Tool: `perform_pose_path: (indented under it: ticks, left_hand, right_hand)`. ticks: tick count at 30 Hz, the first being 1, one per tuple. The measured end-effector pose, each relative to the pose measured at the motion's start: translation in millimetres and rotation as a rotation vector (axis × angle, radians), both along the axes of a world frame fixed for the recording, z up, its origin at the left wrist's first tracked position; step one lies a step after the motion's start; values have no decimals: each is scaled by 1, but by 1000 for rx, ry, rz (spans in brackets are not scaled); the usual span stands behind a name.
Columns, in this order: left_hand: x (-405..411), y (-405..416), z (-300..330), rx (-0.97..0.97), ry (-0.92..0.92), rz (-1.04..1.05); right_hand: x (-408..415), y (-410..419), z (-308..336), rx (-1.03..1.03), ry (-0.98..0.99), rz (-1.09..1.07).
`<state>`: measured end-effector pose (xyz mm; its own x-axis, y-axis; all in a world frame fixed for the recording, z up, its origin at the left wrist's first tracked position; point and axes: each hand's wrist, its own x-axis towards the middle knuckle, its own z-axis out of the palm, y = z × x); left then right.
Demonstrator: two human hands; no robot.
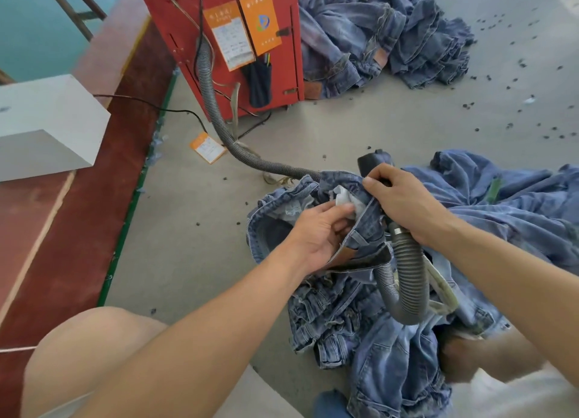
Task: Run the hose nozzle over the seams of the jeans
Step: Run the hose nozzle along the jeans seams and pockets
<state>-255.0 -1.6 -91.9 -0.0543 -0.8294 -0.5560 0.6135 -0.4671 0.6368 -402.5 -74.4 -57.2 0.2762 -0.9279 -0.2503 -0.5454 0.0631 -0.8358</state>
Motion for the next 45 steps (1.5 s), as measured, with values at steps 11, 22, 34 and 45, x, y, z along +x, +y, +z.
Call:
perform_pose_path:
  ticks: [11, 22, 34, 45]
  left_hand:
    - [3, 7, -7, 97, 50, -31]
    - [2, 7, -25, 23, -300, 66]
    - [25, -13, -21, 157, -22, 252]
    - [24, -7, -20, 92, 7, 196]
  right_hand:
    - [-2, 4, -11, 125, 15, 171]
    - [-18, -7, -6, -118, 203, 124]
    - [-35, 21, 42, -121, 291, 452]
    - [-38, 10, 50, -101, 319, 501]
